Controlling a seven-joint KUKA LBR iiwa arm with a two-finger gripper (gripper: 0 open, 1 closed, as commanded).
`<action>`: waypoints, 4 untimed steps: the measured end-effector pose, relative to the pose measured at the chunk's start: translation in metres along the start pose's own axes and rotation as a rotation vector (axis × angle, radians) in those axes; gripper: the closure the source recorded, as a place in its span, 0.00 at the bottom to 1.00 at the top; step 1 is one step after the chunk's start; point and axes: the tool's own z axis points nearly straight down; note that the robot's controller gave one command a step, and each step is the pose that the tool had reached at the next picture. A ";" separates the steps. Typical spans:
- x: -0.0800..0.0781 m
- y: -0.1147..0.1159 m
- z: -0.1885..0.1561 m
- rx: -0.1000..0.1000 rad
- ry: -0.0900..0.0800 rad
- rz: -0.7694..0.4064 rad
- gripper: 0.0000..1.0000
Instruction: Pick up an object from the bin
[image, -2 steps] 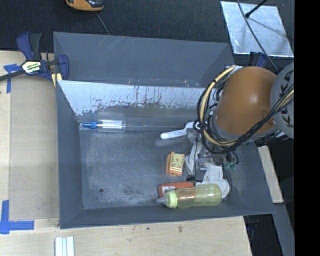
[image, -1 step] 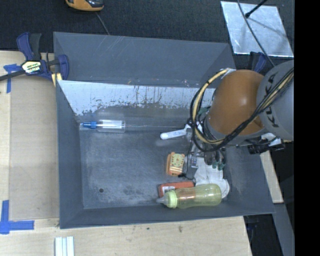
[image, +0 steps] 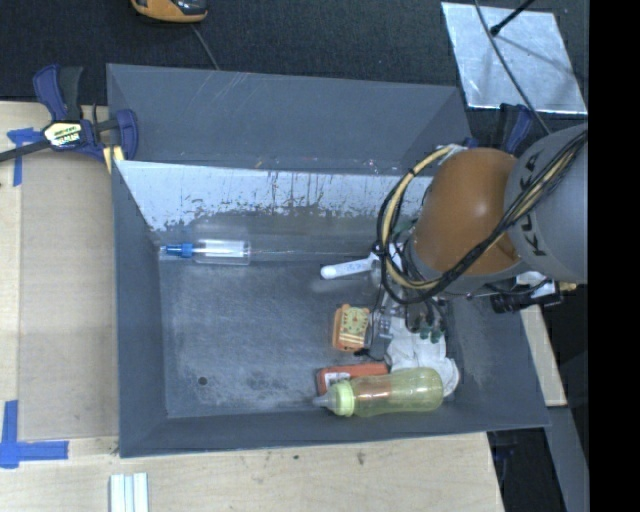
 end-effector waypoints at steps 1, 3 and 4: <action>-0.018 0.001 0.039 0.000 0.000 0.003 0.00; -0.031 0.003 0.057 -0.001 -0.004 0.049 1.00; -0.051 0.010 -0.140 -0.001 -0.004 0.026 1.00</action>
Offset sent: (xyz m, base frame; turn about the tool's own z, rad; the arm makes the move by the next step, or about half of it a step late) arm 0.0282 -0.0031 -0.0610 0.0516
